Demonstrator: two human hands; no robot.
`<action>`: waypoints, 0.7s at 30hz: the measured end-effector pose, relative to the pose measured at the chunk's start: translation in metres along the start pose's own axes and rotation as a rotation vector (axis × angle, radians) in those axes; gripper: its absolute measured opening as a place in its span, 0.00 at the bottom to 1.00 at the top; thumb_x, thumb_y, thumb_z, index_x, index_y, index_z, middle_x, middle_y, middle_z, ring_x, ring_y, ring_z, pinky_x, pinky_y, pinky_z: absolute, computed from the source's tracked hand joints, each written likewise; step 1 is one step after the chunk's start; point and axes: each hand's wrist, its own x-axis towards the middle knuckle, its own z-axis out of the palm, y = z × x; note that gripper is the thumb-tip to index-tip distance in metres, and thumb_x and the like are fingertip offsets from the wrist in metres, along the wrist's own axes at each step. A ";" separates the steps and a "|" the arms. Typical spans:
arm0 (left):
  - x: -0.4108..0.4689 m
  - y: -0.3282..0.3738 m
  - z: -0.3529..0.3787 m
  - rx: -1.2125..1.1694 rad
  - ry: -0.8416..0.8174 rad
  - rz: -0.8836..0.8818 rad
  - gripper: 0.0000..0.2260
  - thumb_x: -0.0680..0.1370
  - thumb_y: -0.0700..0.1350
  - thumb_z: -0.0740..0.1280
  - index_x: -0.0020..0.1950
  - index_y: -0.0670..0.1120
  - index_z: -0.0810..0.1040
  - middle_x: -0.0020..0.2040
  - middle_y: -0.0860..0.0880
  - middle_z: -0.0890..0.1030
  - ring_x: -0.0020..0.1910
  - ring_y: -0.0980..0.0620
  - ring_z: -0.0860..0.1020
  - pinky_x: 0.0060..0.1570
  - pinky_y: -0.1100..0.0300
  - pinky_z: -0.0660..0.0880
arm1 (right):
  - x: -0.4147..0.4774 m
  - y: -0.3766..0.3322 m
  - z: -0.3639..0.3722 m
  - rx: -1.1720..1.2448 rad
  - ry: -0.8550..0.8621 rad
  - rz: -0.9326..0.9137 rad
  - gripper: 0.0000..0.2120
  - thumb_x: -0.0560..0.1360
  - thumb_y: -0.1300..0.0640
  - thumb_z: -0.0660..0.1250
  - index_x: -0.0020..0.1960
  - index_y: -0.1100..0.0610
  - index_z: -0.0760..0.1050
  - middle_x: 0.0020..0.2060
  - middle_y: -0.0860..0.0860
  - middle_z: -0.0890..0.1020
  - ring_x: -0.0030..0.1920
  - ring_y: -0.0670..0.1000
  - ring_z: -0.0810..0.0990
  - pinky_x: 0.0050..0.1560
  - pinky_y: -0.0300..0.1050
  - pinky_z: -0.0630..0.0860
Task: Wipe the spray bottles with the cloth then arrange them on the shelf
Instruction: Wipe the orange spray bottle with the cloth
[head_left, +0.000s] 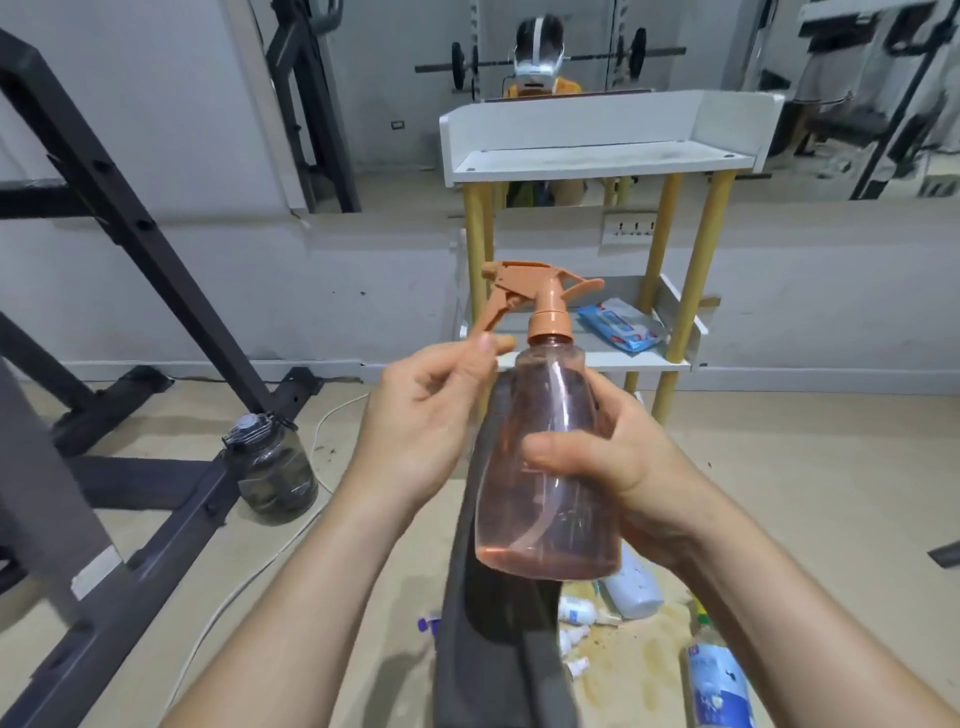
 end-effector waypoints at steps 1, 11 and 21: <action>-0.001 -0.005 0.000 -0.048 -0.058 -0.061 0.16 0.77 0.60 0.63 0.53 0.52 0.84 0.51 0.56 0.85 0.54 0.56 0.81 0.61 0.49 0.76 | -0.001 -0.003 -0.004 0.066 -0.036 0.013 0.31 0.57 0.58 0.76 0.60 0.60 0.76 0.47 0.59 0.82 0.45 0.56 0.82 0.45 0.49 0.81; -0.008 -0.011 0.005 0.166 -0.118 -0.105 0.16 0.79 0.48 0.68 0.33 0.41 0.79 0.27 0.56 0.73 0.28 0.57 0.69 0.30 0.61 0.63 | -0.013 -0.012 -0.023 -0.095 -0.031 0.041 0.32 0.55 0.58 0.76 0.60 0.55 0.76 0.47 0.56 0.83 0.45 0.53 0.83 0.45 0.50 0.82; -0.012 0.021 0.011 -0.176 -0.062 -0.221 0.05 0.74 0.40 0.71 0.41 0.42 0.77 0.33 0.48 0.80 0.33 0.51 0.77 0.32 0.62 0.73 | -0.011 -0.006 -0.011 -0.706 0.221 -0.070 0.34 0.63 0.54 0.78 0.64 0.40 0.67 0.50 0.40 0.80 0.49 0.40 0.79 0.49 0.36 0.77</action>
